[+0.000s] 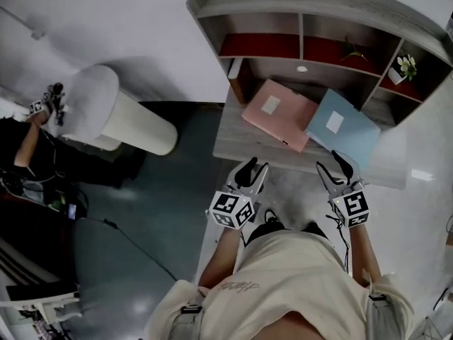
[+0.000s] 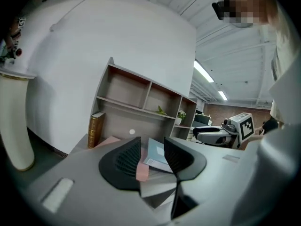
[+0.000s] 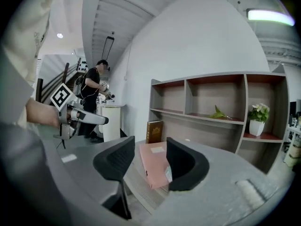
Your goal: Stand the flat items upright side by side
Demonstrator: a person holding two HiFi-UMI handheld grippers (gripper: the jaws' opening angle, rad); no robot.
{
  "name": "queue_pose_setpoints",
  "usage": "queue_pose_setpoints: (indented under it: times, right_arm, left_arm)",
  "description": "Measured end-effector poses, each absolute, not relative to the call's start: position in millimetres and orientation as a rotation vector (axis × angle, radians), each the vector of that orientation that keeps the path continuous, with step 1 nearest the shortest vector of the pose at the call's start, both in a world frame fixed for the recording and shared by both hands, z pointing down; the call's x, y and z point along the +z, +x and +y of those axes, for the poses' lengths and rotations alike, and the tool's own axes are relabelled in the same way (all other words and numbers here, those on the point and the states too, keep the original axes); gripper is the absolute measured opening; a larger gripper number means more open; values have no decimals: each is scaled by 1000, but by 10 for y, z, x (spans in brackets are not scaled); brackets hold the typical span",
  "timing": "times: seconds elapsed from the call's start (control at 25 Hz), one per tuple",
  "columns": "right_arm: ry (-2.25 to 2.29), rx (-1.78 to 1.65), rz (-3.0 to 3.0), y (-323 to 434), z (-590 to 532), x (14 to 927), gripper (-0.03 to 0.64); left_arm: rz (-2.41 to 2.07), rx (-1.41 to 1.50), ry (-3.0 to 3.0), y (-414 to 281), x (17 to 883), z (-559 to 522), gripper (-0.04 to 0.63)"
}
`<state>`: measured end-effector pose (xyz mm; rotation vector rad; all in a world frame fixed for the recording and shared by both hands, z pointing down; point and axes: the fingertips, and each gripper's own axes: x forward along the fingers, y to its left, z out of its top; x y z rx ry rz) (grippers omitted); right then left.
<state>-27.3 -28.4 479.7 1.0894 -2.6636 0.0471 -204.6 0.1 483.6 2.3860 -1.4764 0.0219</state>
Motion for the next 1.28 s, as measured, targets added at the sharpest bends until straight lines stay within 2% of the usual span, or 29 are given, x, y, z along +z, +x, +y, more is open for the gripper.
queue_pose_setpoints:
  times: [0.48, 0.84, 1.16, 1.28]
  right_arm:
    - [1360, 144, -2432, -330, -245, 5138, 215]
    - [1384, 170, -2378, -157, -550, 5339, 215]
    - [1382, 140, -2321, -59, -1248, 5665, 215]
    - [1381, 165, -2289, 14, -1397, 5846, 236]
  left_arm:
    - [-1268, 79, 2452, -2475, 5104, -229, 170]
    - [-1192, 120, 2441, -2192, 5341, -509, 169]
    - [-1129, 264, 2496, -2008, 5251, -1199, 166]
    - [-1060, 297, 2542, -1811, 5185, -1478, 166]
